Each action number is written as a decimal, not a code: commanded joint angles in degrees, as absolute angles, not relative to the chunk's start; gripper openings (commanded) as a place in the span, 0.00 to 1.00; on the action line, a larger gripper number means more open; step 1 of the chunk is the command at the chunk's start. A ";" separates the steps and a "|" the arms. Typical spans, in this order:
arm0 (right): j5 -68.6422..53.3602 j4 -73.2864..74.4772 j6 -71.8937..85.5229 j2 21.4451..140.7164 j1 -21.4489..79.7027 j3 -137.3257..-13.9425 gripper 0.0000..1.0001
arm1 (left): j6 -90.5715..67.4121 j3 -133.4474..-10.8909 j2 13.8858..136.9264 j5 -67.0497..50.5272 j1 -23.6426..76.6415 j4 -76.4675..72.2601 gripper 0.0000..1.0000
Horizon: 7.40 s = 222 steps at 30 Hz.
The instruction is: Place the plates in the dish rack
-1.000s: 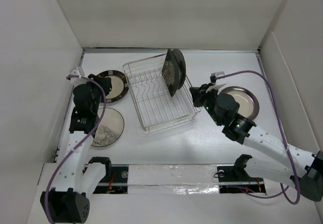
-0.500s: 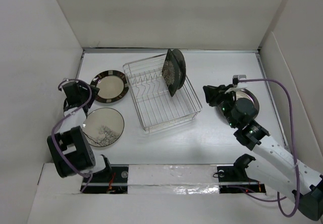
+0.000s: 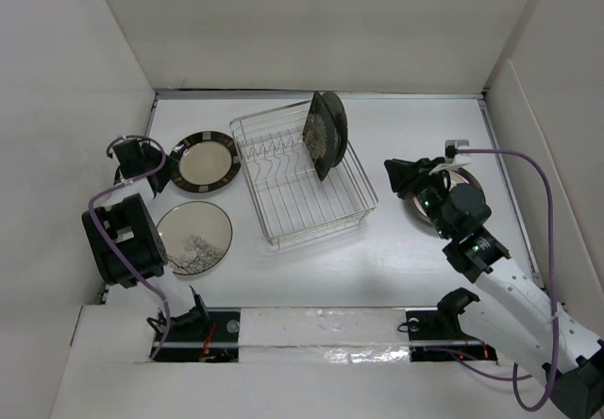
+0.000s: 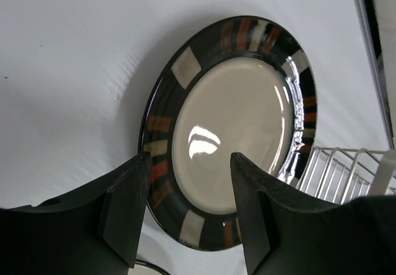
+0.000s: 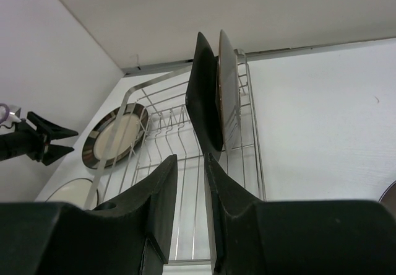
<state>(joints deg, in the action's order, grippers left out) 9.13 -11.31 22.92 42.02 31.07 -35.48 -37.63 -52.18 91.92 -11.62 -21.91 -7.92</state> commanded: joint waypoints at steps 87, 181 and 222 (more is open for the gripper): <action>-13.43 -17.04 29.60 48.51 33.92 -44.73 0.65 | -37.79 -59.24 55.11 -11.68 -19.78 -14.59 0.00; 47.99 2.81 6.68 100.02 45.26 -95.71 0.00 | -20.66 -42.01 40.43 -17.94 13.18 -2.11 0.47; 36.75 -2.80 21.71 90.20 47.55 -79.99 0.65 | -21.18 -41.05 39.99 -14.32 12.83 -2.37 0.46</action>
